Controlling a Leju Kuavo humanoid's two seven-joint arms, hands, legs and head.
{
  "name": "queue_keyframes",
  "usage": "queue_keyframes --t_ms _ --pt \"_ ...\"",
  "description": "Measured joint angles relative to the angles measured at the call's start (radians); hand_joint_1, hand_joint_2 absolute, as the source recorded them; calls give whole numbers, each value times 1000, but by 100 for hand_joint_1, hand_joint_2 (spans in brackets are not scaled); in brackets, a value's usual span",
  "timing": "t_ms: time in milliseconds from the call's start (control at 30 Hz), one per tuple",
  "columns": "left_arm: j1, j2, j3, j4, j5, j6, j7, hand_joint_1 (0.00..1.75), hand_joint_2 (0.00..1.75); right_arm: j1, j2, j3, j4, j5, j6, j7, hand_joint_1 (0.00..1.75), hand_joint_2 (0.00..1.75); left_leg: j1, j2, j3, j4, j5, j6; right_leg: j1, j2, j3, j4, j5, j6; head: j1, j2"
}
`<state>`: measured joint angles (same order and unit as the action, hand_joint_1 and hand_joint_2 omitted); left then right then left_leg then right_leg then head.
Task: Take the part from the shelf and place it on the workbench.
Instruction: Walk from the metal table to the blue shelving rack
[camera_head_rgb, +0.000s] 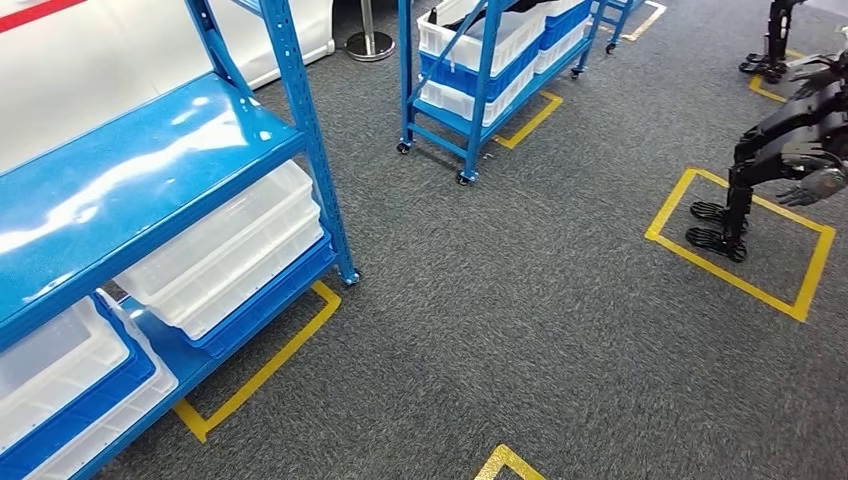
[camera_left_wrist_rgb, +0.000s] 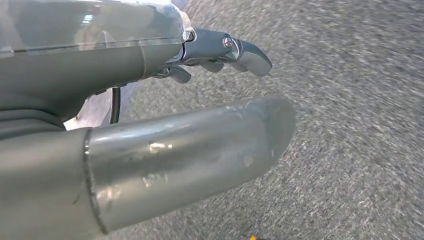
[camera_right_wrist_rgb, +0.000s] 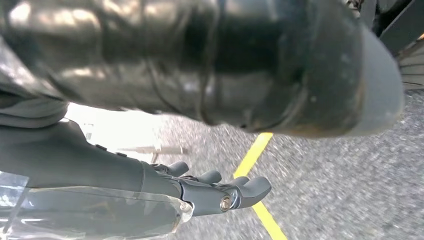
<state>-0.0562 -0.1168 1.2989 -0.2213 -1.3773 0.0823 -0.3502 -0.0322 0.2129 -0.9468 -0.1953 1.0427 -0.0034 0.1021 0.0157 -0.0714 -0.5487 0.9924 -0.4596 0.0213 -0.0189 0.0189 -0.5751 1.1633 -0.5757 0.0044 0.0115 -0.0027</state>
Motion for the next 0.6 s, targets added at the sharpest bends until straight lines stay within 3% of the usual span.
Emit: queue_keyframes --t_ms 67,100,167,200,267,333,400,433,467,533,600 --pt "-2 0 0 0 1 -1 0 0 0 1 0 -1 0 2 0 -1 0 0 0 -24 -7 6 1 -12 -3 45 48 -113 45 -2 0 0" --pt "-2 1 0 0 3 -2 0 0 0 0 0 -1 0 3 -1 -2 0 0 0 -35 -12 8 3 -20 -3 60 56 -137 49 -3 0 0" --pt "1 2 0 0 4 -4 1 0 0 -4 1 -1 0 5 -1 -2 0 0 3 -56 -21 6 10 -36 1 49 55 -140 51 -11 0 0" --pt "4 2 0 0 5 -6 1 0 0 -6 2 -1 0 6 -2 -2 0 0 5 -53 -26 9 9 -42 1 36 55 -144 54 -18 0 0" --pt "5 3 0 0 6 -8 2 0 0 -4 4 -1 0 9 -2 -2 0 0 5 -8 -50 57 -25 -48 1 8 56 -154 62 -34 -2 0" --pt "1 6 0 0 6 -10 2 0 0 -1 6 -2 0 12 -3 -2 0 0 4 47 -104 179 -93 -50 8 -23 52 -156 65 -43 -4 0" --pt "0 8 0 0 6 -10 2 0 0 1 7 -2 0 13 -3 -2 0 0 4 62 -143 279 -131 -53 15 -56 49 -154 64 -45 -4 0" --pt "1 8 0 0 6 -10 2 0 0 1 7 -2 0 13 -3 -2 0 0 4 65 -137 280 -123 -53 17 -69 49 -153 63 -46 -4 0" --pt "3 8 0 0 6 -11 2 0 0 0 7 -2 0 13 -3 -2 0 0 4 69 -112 242 -99 -51 19 -82 49 -151 62 -46 -4 0" --pt "3 9 0 0 6 -11 2 0 0 -2 8 -2 0 13 -2 -2 0 0 -2 104 -35 108 -45 -40 24 -105 50 -146 58 -45 -4 0" --pt "-1 11 0 0 5 -11 2 0 0 -3 9 -2 0 13 -1 -2 0 0 -12 135 8 23 -24 -27 28 -125 51 -142 54 -39 -4 0"
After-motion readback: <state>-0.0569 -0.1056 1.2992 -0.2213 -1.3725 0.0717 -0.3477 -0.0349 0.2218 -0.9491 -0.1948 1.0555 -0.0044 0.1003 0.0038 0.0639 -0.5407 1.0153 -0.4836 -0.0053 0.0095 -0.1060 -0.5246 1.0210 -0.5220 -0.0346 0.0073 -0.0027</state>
